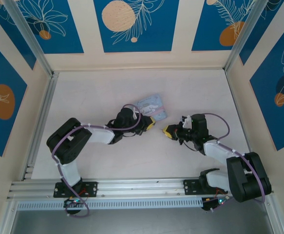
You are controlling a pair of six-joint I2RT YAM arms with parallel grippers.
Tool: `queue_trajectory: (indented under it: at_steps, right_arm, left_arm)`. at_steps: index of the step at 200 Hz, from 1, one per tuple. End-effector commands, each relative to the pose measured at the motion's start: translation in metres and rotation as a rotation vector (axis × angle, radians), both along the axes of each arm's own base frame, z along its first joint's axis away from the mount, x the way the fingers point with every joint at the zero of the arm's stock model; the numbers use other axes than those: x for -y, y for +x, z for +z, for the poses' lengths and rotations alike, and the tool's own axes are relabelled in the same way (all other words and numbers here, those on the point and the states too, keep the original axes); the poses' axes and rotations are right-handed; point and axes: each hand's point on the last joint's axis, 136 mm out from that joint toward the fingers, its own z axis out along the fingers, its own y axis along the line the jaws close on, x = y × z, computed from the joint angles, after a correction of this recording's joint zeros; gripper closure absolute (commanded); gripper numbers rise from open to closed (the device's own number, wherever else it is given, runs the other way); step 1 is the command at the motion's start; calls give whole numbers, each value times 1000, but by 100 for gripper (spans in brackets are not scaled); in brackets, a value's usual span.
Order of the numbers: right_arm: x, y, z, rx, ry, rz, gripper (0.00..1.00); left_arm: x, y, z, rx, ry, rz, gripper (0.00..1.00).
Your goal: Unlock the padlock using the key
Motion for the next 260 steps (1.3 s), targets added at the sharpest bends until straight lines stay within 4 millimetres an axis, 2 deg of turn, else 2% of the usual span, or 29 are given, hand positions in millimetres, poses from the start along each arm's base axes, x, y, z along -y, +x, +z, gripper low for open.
queue_trajectory:
  at_steps: [1, 24, 60, 127, 260]
  right_arm:
    - [-2, 5, 6, -5, 26, -2, 100]
    - [-1, 11, 7, 0, 38, -28, 100]
    - [-2, 18, 20, 55, 75, -57, 100]
    - [3, 20, 32, 111, 69, -124, 100]
    - [-3, 31, 31, 66, 58, -168, 100]
  left_arm:
    - [3, -2, 23, -22, -107, -14, 100]
    - [7, -2, 27, -40, -151, -20, 100]
    - [9, -1, 34, -37, -170, -24, 100]
    - [6, 1, 43, -26, -186, 2, 100]
    - [4, 2, 46, -22, -196, 11, 100]
